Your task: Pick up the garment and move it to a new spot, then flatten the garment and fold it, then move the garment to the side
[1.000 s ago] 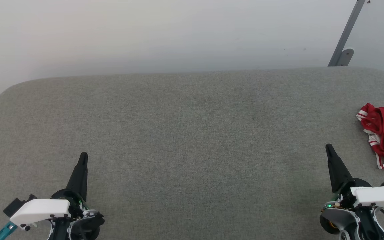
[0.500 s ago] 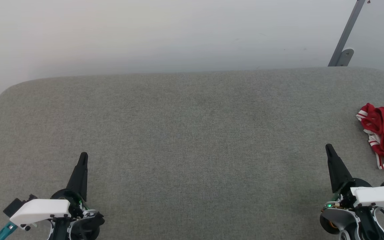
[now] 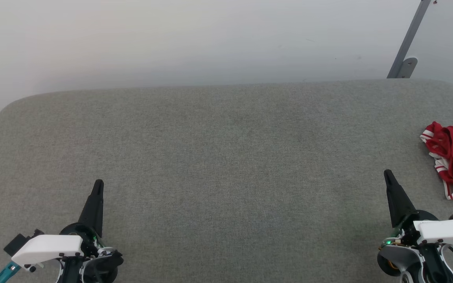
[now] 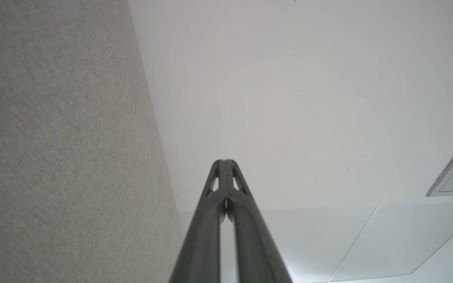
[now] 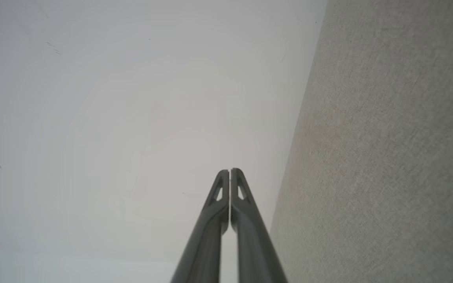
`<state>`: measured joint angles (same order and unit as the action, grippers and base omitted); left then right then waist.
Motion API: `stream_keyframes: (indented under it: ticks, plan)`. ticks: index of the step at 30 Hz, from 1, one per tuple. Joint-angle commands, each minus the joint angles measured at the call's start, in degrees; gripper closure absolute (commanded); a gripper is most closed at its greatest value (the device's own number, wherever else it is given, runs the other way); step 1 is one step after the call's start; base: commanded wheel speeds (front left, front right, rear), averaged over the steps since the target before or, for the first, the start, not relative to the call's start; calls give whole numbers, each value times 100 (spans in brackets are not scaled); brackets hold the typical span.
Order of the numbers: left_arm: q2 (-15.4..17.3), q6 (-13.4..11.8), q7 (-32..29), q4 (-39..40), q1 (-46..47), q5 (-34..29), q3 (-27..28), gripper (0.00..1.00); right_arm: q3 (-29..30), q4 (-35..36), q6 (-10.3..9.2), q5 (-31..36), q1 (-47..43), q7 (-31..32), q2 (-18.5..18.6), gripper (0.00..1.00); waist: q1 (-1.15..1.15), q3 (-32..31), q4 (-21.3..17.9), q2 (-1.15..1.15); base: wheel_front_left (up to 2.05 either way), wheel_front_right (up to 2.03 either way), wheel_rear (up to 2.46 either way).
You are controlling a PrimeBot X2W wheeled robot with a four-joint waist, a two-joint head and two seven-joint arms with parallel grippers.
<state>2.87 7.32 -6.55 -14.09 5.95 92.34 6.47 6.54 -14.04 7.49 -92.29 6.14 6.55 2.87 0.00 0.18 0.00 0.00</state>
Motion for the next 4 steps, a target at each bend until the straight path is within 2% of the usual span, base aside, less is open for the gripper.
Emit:
stream_keyframes:
  ticks: [1, 4]
  plan:
    - [-1, 31, -15, 3, 69, 14, 14, 100, 0, -8, 0, -22, 29, 14, -8, 100, 0, 0, 0, 0, 0, 0, 0]
    - [-2, 31, -16, 3, 69, 14, 15, 100, 0, -7, 0, -22, 29, 14, -8, 100, 0, 0, 0, 0, 0, 0, 0]
